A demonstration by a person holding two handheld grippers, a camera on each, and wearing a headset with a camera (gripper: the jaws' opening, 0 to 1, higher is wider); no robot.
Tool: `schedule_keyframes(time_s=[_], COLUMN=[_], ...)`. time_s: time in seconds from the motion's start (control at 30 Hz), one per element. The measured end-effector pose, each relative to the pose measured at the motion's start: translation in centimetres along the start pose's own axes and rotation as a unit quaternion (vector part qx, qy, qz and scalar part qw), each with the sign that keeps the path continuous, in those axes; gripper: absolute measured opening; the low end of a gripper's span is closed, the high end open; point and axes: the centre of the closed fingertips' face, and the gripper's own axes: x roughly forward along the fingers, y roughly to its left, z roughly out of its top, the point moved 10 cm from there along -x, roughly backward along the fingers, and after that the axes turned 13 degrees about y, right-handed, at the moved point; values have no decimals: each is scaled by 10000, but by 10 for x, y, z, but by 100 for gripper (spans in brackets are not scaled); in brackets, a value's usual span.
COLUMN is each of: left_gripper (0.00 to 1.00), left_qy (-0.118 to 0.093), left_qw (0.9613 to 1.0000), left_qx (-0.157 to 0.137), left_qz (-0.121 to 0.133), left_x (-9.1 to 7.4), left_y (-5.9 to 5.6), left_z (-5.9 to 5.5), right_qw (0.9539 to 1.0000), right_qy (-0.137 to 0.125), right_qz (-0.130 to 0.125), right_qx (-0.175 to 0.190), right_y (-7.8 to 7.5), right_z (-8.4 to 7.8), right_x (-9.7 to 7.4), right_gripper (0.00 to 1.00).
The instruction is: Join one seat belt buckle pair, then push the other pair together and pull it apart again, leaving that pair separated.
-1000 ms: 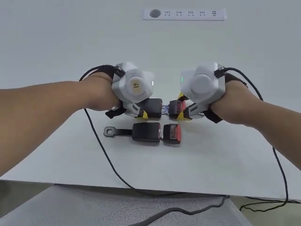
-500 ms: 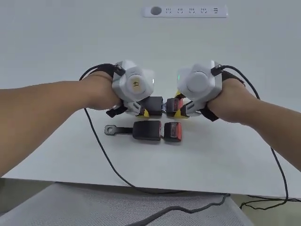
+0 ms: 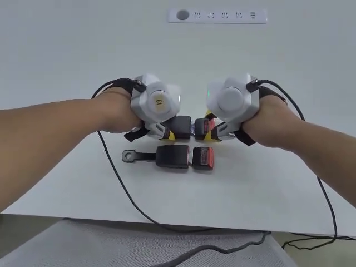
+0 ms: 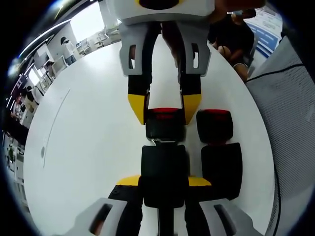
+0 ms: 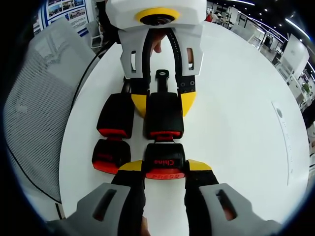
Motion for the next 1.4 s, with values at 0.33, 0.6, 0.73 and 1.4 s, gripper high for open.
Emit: schedule_keyframes(time_s=[0.33, 0.6, 0.73, 1.4], left_gripper=[32, 32, 33, 33], left_qy=[-8, -7, -38, -24], left_qw=[10000, 10000, 10000, 10000], left_qx=[0, 20, 11, 26], left_qz=[-8, 4, -12, 8], left_x=[-1, -1, -1, 0], left_y=[0, -1, -1, 0], left_z=[0, 0, 0, -1], right_qw=[10000, 9999, 9999, 9997], right_qy=[42, 142, 139, 213], right_qz=[-5, 3, 20, 12], right_qx=[0, 5, 30, 68], right_y=[0, 0, -1, 2], right_z=[-1, -6, -11, -51], right_x=[0, 0, -1, -14], right_gripper=[28, 28, 29, 30])
